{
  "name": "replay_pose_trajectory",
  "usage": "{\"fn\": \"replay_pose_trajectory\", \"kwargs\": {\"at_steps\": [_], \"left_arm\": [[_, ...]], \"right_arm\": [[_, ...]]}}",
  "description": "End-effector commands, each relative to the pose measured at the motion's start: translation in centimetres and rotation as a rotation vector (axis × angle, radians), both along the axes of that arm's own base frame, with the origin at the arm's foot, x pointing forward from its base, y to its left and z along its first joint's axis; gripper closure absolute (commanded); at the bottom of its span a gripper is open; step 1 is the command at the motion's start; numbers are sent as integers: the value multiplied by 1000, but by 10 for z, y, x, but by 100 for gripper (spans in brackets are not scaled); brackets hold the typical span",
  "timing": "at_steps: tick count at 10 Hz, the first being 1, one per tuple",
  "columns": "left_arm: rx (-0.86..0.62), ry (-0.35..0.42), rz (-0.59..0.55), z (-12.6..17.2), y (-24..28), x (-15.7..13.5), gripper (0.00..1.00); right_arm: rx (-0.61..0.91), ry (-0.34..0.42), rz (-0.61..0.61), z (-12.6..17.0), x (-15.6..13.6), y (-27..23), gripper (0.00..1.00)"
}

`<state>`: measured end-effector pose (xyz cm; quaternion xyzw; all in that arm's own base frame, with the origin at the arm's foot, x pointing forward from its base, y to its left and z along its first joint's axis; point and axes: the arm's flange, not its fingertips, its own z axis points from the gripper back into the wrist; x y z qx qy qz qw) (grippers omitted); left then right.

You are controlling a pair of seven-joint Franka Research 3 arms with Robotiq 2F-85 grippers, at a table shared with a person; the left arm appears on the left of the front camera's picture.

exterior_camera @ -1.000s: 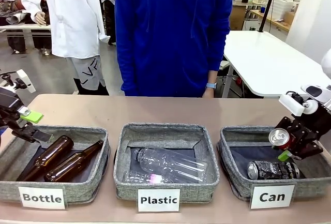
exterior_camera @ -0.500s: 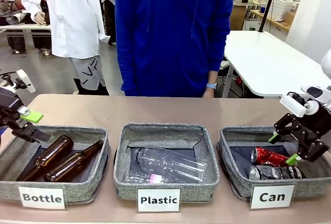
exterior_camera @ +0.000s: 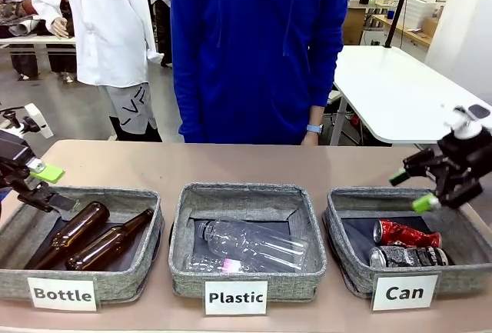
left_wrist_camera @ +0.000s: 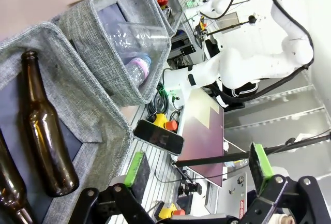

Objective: Sort the can waste into the basket.
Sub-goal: Pick up the can waste from the table and place it in the right Fabric basket.

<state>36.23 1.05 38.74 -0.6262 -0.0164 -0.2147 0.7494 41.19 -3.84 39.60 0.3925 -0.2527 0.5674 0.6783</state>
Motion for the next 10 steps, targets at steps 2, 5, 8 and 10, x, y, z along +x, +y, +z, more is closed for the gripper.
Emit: {"fn": "replay_pose_trajectory", "kwargs": {"at_steps": [2,5,8,10], "left_arm": [[-3,-1,-10,2,2,-3,0],[-3,-1,-10,2,2,-3,0],[-3,-1,-10,2,2,-3,0],[-3,-1,-10,2,2,-3,0]], "right_arm": [[437,604,-493,28,33,-4,0],[402,842,-830,9,75,8,0],[313,878,-775,-11,60,33,0],[250,784,-763,-14,80,2,0]]}}
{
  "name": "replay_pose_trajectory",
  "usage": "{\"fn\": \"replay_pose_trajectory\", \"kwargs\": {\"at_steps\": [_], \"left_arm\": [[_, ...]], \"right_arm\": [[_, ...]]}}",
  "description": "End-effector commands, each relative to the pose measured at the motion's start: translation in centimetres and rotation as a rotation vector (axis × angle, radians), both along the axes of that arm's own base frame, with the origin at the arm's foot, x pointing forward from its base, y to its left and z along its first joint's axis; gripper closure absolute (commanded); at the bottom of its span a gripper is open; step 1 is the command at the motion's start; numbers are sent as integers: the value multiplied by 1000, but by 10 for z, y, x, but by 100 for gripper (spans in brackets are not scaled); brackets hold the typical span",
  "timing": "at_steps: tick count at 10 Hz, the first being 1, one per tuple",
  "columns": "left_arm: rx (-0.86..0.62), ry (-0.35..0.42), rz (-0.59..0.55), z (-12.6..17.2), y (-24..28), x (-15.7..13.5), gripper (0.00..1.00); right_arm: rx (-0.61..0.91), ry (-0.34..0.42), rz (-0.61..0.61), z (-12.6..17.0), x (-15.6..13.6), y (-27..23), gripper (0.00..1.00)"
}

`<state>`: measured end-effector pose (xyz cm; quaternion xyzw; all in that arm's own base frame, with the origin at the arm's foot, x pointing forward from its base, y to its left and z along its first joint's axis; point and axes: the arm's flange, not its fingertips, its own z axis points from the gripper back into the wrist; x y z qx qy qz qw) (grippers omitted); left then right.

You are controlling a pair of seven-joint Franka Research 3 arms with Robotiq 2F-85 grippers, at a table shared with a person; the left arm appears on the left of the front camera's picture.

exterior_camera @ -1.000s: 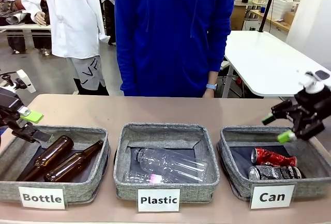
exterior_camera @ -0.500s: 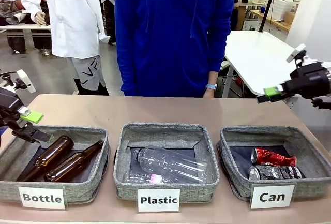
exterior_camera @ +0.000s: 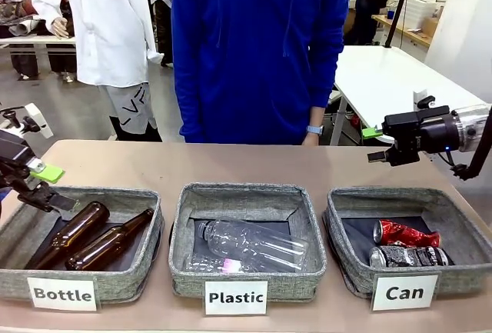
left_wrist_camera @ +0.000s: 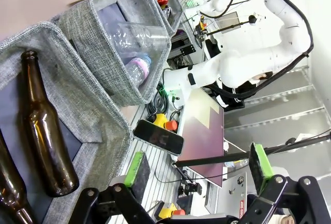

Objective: Sort the can waste into the basket.
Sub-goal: Pick up the can waste from the table and place it in the right Fabric basket.

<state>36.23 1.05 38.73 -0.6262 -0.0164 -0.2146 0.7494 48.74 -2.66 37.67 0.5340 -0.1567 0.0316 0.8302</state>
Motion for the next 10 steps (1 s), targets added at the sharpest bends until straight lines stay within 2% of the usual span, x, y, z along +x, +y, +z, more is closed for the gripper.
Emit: {"fn": "replay_pose_trajectory", "kwargs": {"at_steps": [1,10], "left_arm": [[-3,-1,-10,2,2,-3,0],[-3,-1,-10,2,2,-3,0]], "right_arm": [[-7,-54,30,5,4,-10,0],[-7,-54,30,5,4,-10,0]]}}
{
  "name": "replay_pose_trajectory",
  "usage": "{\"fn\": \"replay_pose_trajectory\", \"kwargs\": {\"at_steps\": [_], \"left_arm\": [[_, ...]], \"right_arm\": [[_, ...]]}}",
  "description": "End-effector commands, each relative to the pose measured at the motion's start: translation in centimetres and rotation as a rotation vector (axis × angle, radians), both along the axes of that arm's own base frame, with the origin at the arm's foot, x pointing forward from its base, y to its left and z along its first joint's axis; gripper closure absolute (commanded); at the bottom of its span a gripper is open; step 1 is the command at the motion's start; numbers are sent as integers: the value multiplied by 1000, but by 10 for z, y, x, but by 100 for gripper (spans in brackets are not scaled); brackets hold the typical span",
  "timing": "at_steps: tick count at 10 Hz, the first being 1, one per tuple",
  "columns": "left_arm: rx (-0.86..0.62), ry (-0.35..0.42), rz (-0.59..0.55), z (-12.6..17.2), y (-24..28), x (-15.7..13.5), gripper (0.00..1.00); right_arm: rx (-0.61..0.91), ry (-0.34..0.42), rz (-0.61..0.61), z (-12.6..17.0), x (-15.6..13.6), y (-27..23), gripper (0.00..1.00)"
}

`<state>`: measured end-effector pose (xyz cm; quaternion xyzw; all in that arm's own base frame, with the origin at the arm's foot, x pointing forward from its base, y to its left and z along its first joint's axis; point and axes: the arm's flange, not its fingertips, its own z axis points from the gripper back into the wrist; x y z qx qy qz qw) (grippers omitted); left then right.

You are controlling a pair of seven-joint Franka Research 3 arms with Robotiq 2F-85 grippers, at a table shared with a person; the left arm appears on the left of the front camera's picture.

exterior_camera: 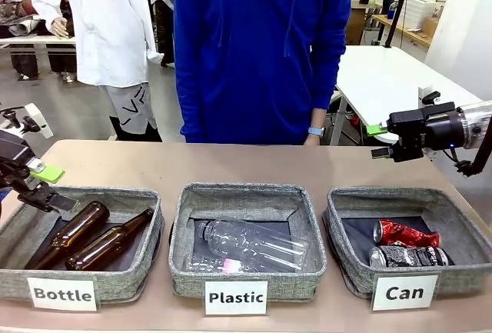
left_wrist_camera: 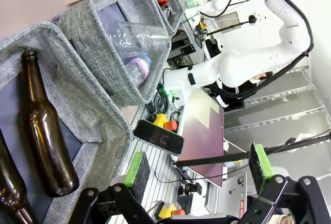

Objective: Sort the can waste into the basket.
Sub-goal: Pick up the can waste from the table and place it in the right Fabric basket.

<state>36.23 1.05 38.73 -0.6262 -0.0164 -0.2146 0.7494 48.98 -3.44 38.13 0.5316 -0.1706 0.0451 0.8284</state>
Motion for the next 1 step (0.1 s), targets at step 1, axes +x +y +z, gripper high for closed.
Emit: {"fn": "replay_pose_trajectory", "kwargs": {"at_steps": [1], "left_arm": [[-3,-1,-10,2,2,-3,0]], "right_arm": [[-2,-16,23,0,2,-2,0]]}}
